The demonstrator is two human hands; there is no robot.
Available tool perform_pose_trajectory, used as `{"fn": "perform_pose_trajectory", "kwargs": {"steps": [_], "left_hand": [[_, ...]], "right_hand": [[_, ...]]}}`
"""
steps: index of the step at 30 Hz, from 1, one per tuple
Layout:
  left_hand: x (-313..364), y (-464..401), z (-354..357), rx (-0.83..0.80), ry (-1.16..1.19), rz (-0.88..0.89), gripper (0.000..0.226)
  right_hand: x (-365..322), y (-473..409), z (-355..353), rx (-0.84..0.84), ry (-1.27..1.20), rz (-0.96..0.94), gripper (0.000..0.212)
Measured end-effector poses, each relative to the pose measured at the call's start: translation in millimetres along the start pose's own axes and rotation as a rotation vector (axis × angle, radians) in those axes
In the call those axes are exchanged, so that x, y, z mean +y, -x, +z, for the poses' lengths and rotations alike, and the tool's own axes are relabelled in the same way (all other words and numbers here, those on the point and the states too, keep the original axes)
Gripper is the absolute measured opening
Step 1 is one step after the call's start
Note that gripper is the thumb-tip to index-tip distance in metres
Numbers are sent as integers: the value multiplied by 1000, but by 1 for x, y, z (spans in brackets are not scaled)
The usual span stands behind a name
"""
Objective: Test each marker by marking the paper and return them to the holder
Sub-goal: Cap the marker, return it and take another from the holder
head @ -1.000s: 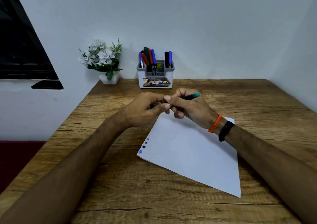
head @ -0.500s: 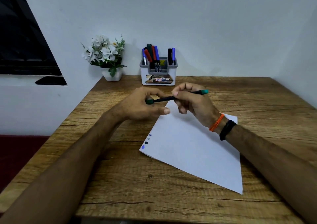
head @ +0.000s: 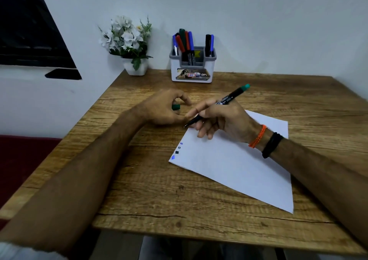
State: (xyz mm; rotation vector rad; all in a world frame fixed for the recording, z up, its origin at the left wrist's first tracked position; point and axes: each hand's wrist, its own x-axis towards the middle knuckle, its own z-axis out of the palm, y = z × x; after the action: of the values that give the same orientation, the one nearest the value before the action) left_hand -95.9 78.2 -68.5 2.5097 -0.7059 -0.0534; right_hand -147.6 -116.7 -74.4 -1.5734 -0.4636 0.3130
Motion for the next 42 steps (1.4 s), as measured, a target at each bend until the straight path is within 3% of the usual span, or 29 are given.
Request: {"fn": "perform_pose_trajectory", "kwargs": {"steps": [6,13,42], "left_hand": [[3,2,-1,-14,9,-5,44],[4,1,-2,-42,45,-44,49],[0,-3,-2,-48,-4,2,54]], "right_hand": [[8,6,13,-3,85,42,6],[11,9,18,85,262,-2,5],[8,9,21,105,326,26,4]]}}
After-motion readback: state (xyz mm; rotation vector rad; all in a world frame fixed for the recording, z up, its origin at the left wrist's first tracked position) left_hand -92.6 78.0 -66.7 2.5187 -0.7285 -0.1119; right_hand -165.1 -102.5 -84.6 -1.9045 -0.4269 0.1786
